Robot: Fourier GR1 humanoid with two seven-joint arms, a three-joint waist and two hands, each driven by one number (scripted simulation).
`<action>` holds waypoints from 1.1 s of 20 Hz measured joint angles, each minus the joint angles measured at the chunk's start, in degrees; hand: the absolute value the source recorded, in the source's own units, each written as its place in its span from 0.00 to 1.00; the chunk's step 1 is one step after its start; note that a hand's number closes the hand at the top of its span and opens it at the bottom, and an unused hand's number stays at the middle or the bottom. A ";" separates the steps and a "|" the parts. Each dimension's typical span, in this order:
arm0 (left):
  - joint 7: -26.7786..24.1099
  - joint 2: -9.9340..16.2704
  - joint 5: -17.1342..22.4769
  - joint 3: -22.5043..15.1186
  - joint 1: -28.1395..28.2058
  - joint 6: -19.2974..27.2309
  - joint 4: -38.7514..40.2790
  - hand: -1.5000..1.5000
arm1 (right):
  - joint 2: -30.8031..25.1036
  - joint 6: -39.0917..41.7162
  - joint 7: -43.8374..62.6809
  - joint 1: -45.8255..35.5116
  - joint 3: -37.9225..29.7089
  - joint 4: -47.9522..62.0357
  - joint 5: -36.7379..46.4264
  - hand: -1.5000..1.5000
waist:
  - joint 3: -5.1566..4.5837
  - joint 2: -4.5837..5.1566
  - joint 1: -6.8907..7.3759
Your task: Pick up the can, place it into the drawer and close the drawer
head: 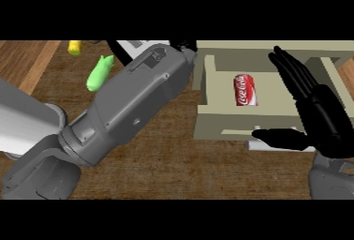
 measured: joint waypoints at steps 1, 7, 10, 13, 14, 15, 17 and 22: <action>0.23 0.18 -0.32 0.01 0.44 0.03 -0.25 0.00 | -0.10 -1.05 -0.57 -1.38 0.72 2.60 1.49 0.00 | 0.01 0.01 0.02; 3.90 3.82 -2.00 -0.17 0.86 0.70 -3.63 0.00 | -1.48 -6.22 -2.57 -7.81 4.25 16.88 10.57 0.00 | 0.00 -0.05 0.49; 4.39 5.27 -3.24 -0.38 2.89 1.39 -5.81 0.00 | -0.81 -10.35 -2.57 -11.39 4.41 24.97 13.96 0.00 | 0.01 -0.06 0.59; 6.32 7.36 -3.73 -0.06 4.20 1.50 -8.76 0.00 | 0.13 -15.00 -3.05 -13.92 4.24 33.30 16.54 0.00 | 0.02 -0.06 0.76; 7.00 8.24 -3.90 -0.12 4.82 1.41 -10.04 0.00 | 0.19 -16.65 -3.27 -14.92 3.67 36.28 17.07 0.00 | 0.03 -0.06 0.98; 7.57 8.91 -4.15 -0.15 5.12 1.42 -10.95 0.00 | 0.37 -18.34 -3.45 -16.08 3.42 39.44 17.89 0.00 | 0.03 -0.01 1.10; 8.28 10.07 -4.89 -0.31 6.60 2.00 -13.06 0.00 | -0.07 -21.18 -4.19 -18.53 2.47 44.57 19.00 0.00 | -0.06 -0.11 1.08; 10.22 12.77 -6.22 0.16 8.74 2.06 -17.03 0.00 | -0.25 -29.32 -4.85 -24.32 0.92 55.89 22.63 0.00 | -0.60 -0.50 1.05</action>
